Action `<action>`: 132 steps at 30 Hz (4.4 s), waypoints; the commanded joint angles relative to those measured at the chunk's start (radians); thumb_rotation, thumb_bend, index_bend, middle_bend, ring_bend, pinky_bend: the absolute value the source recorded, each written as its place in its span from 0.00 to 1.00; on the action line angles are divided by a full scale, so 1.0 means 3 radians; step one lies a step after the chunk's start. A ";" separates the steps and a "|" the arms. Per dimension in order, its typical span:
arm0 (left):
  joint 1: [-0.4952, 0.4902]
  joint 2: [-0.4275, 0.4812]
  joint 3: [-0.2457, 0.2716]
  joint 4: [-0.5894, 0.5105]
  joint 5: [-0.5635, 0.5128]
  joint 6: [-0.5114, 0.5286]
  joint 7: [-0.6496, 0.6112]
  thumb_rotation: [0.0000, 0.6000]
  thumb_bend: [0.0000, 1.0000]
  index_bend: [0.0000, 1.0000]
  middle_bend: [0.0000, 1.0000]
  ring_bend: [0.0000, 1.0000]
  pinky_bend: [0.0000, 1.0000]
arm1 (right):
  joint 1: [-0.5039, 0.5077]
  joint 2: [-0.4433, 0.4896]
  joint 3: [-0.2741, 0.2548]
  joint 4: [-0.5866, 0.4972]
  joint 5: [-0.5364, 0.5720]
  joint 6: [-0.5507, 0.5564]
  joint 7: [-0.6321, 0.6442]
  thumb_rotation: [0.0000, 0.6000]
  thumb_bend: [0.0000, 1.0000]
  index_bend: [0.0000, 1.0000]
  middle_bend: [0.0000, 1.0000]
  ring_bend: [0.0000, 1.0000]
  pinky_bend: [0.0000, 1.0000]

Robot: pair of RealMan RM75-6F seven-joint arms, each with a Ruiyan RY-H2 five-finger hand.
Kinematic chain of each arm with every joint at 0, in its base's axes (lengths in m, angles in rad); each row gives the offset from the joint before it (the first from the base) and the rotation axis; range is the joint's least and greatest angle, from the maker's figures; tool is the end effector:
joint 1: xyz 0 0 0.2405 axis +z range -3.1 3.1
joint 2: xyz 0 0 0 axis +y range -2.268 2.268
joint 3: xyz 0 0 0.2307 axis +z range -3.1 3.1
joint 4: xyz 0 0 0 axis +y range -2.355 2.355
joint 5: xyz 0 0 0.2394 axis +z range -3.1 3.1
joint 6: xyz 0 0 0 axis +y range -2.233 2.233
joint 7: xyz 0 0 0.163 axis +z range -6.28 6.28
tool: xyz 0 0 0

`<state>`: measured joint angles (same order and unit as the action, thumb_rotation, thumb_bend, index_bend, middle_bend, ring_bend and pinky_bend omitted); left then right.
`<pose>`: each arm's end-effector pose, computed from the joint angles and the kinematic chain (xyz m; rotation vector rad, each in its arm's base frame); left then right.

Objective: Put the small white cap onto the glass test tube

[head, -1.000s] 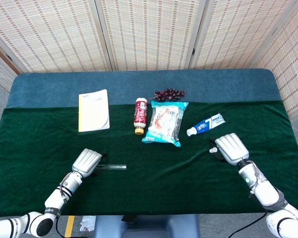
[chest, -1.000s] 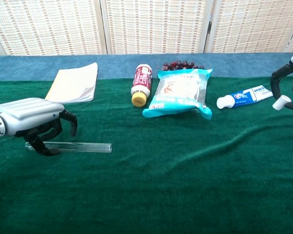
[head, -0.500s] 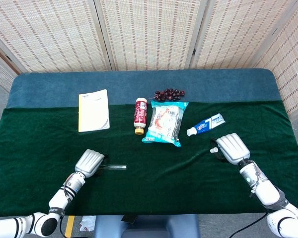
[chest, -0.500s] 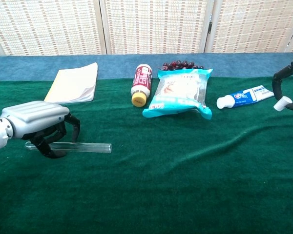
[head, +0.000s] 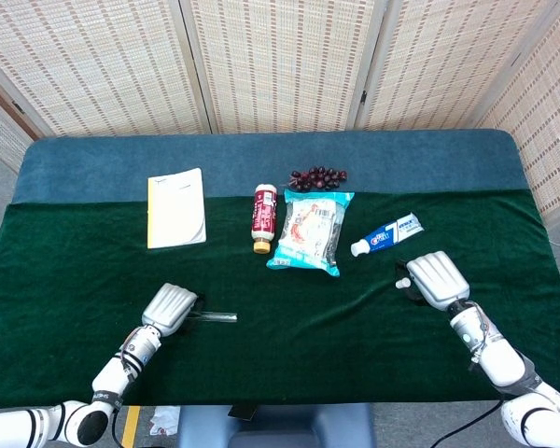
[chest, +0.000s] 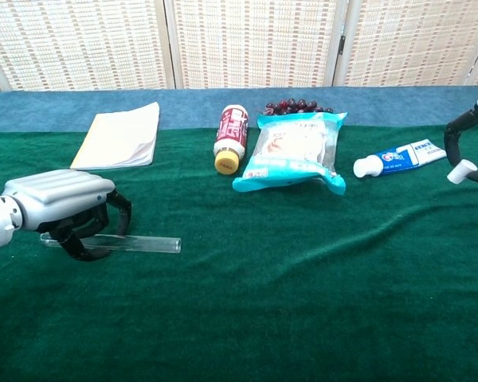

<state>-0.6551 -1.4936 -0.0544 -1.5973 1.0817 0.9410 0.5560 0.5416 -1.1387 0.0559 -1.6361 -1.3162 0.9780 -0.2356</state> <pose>-0.1626 0.2944 -0.0667 -2.0149 -0.8949 -0.6641 -0.2286 -0.3116 0.0479 1.8758 -0.8413 0.6868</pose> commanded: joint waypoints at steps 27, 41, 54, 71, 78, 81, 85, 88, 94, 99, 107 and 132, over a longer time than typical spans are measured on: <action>0.0250 0.0448 -0.0202 -0.0407 0.0847 0.0276 -0.2191 1.00 0.46 0.70 0.93 0.89 0.83 | 0.0093 0.0337 0.0165 -0.0791 -0.0975 0.0403 0.1040 0.98 0.60 0.83 1.00 1.00 1.00; 0.0112 0.0533 -0.0300 -0.0702 0.0736 0.0075 -0.2294 1.00 0.48 0.72 0.94 0.89 0.83 | 0.0486 0.0237 0.0490 -0.1267 -0.0864 0.0169 0.0733 0.98 0.60 0.83 1.00 1.00 1.00; 0.0021 0.0526 -0.0379 -0.0851 0.0490 0.0017 -0.2141 1.00 0.49 0.72 0.94 0.90 0.83 | 0.0756 0.0058 0.0619 -0.1414 -0.0488 -0.0068 0.0278 0.98 0.60 0.83 1.00 1.00 1.00; -0.0065 0.0468 -0.0390 -0.0943 0.0195 0.0078 -0.1676 1.00 0.50 0.73 0.94 0.90 0.84 | 0.1047 -0.0131 0.0711 -0.1454 -0.0048 -0.0178 -0.0363 0.98 0.60 0.84 1.00 1.00 1.00; -0.0092 0.0473 -0.0395 -0.0975 0.0119 0.0075 -0.1609 1.00 0.50 0.73 0.94 0.90 0.84 | 0.1181 -0.0221 0.0718 -0.1423 0.0174 -0.0188 -0.0671 0.98 0.60 0.84 1.00 1.00 1.00; -0.0102 0.0468 -0.0395 -0.0977 0.0099 0.0076 -0.1587 1.00 0.50 0.73 0.94 0.90 0.84 | 0.1217 -0.0254 0.0716 -0.1408 0.0242 -0.0182 -0.0732 0.98 0.60 0.84 1.00 1.00 1.00; -0.0121 0.0442 -0.0401 -0.0980 0.0063 0.0084 -0.1551 1.00 0.50 0.73 0.94 0.90 0.84 | 0.1269 -0.0295 0.0717 -0.1387 0.0307 -0.0169 -0.0792 0.98 0.60 0.84 1.00 1.00 1.00; -0.0132 0.0436 -0.0401 -0.0983 0.0052 0.0087 -0.1527 1.00 0.50 0.73 0.94 0.90 0.84 | 0.1297 -0.0309 0.0720 -0.1386 0.0339 -0.0160 -0.0817 0.98 0.60 0.84 1.00 1.00 1.00; -0.0146 0.0433 -0.0401 -0.0999 0.0019 0.0093 -0.1498 1.00 0.50 0.73 0.94 0.90 0.84 | 0.1355 -0.0333 0.0709 -0.1390 0.0412 -0.0149 -0.0884 0.98 0.60 0.84 1.00 1.00 1.00; -0.0163 0.0440 -0.0410 -0.1011 -0.0015 0.0091 -0.1476 1.00 0.50 0.73 0.94 0.90 0.84 | 0.1399 -0.0359 0.0695 -0.1387 0.0463 -0.0138 -0.0926 0.98 0.60 0.84 1.00 1.00 1.00; -0.0175 0.0443 -0.0406 -0.1016 -0.0043 0.0104 -0.1449 1.00 0.50 0.73 0.94 0.90 0.84 | 0.1468 -0.0384 0.0689 -0.1363 0.0549 -0.0115 -0.0997 0.98 0.60 0.84 1.00 1.00 1.00; -0.0204 0.0529 -0.0404 -0.1094 -0.0152 0.0119 -0.1364 1.00 0.50 0.74 0.94 0.90 0.84 | 0.1607 -0.0525 0.0538 -0.1207 0.0744 -0.0036 -0.1262 0.98 0.60 0.84 1.00 1.00 1.00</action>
<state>-0.7161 -1.3349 -0.1756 -1.9253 1.0362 0.9768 0.1467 1.0230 -1.2956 0.2179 -1.9990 -1.0926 0.9669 -0.6149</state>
